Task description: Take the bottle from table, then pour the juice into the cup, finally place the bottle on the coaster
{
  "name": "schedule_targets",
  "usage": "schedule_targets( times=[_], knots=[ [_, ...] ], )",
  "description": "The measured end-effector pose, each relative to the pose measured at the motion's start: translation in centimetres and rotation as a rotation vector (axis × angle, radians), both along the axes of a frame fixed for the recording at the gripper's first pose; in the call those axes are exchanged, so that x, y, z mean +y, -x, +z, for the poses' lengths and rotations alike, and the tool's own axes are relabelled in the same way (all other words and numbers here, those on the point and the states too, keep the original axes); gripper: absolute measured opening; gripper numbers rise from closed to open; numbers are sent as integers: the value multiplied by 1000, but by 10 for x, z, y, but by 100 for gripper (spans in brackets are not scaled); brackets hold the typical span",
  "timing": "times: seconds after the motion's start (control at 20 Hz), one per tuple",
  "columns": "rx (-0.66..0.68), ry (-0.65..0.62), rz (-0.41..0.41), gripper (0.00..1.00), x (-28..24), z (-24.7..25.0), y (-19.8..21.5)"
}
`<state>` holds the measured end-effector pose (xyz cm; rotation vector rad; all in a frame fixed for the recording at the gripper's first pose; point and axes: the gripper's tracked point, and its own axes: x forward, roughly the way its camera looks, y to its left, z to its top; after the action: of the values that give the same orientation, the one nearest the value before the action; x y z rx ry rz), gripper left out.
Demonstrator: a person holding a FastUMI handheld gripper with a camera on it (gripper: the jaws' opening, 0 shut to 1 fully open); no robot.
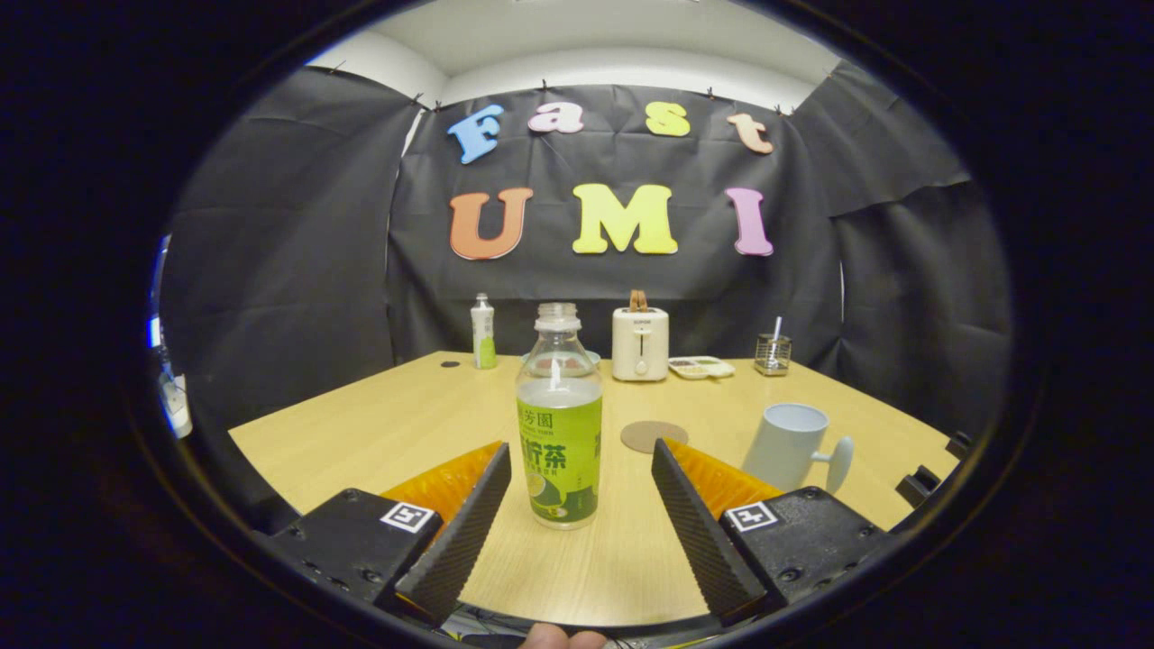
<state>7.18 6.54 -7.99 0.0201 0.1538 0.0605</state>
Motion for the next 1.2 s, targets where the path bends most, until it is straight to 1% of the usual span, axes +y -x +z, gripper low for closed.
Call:
schedule_targets(
  times=[0.4, 0.55, 0.8, 1.05, 1.2],
  knots=[
    [117, 18, 9, 100, 12, -23, -39],
    [128, 13, 22, 100, 16, -25, -48],
    [143, 4, 18, 100, 16, -29, -62],
    [172, -34, 28, 90, 17, -40, -64],
    [172, -26, 26, 84, 16, -39, -66]
  ],
)
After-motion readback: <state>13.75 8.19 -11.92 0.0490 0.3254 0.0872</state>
